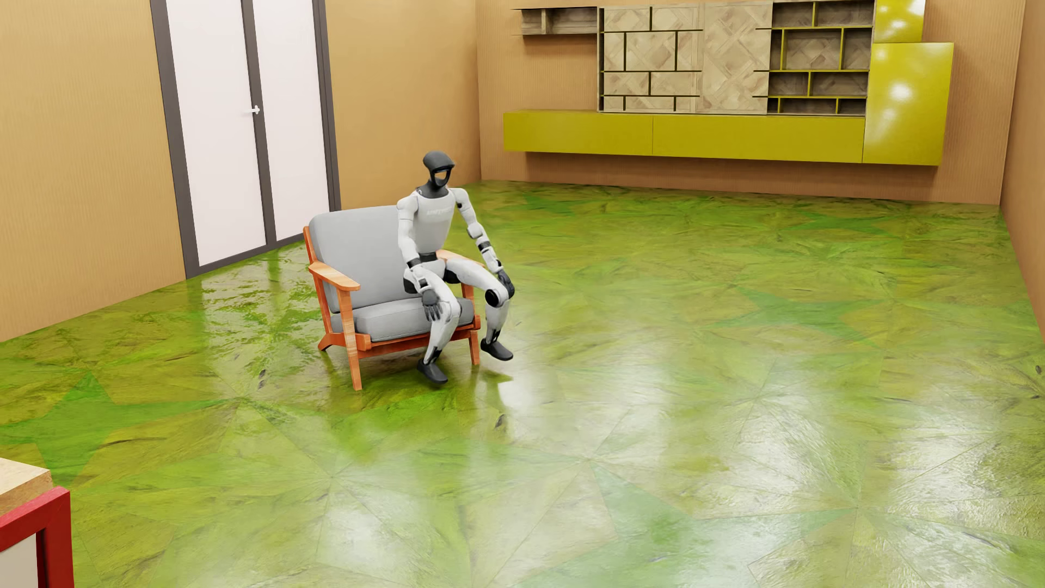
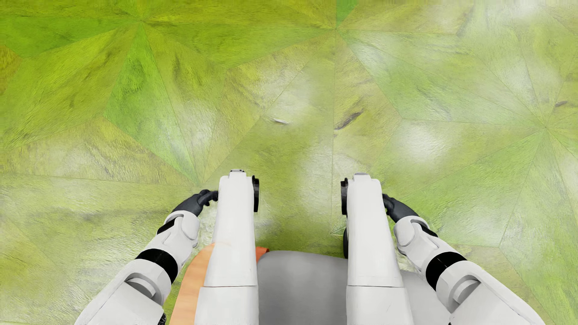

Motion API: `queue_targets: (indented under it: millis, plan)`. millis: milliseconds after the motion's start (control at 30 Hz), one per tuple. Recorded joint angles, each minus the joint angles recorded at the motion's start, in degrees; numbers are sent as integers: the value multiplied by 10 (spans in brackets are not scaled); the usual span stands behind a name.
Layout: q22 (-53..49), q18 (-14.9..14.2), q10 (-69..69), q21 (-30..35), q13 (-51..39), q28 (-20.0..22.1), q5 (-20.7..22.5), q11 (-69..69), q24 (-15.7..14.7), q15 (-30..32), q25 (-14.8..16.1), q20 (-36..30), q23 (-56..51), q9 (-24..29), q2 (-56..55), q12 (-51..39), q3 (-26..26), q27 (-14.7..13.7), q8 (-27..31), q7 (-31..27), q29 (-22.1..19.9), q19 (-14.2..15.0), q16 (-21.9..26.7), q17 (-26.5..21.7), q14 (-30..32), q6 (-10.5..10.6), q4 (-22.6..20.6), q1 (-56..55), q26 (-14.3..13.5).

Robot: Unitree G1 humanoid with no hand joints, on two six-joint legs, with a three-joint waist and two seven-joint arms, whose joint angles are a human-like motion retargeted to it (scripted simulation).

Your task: Sit down on the chair

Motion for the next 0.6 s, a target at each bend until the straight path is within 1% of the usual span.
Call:
queue_targets:
  millis: [100,167,200,300,400,533,567,600]
  plan:
    - [31,2,6,-4,2,15,0,6,-27,3,17,6,22,-1,5,0,1,3,0,0,-1,-3,2,-3,2,2,-2,5,-1]
    - [53,4,8,-7,6,10,2,6,-28,5,26,4,35,-2,10,3,1,6,0,2,2,-6,2,-1,3,2,-2,9,8]
    - [64,6,8,-13,11,3,2,6,-28,6,25,2,38,-4,12,5,2,9,0,2,6,-7,1,-1,3,2,-2,11,14]
    - [94,6,11,-18,21,-17,5,8,-38,7,34,3,55,-8,17,11,1,13,0,2,15,-11,-5,3,4,2,-2,15,25]
    - [106,7,12,-23,24,-25,6,9,-41,7,34,5,69,-9,17,13,1,21,0,1,28,-12,-6,2,4,0,-3,15,30]
    - [109,8,11,-25,20,-24,6,8,-38,8,38,2,75,-6,17,10,1,21,-1,1,27,-9,-2,-3,5,1,-5,15,31]
    - [108,8,11,-25,19,-19,6,8,-39,8,37,1,74,-5,17,9,1,20,-1,2,21,-9,-1,-4,5,2,-5,15,30]
    - [107,8,11,-22,17,-19,6,8,-38,8,37,1,76,-5,17,9,0,21,-1,2,25,-10,-1,-4,5,3,-5,15,29]
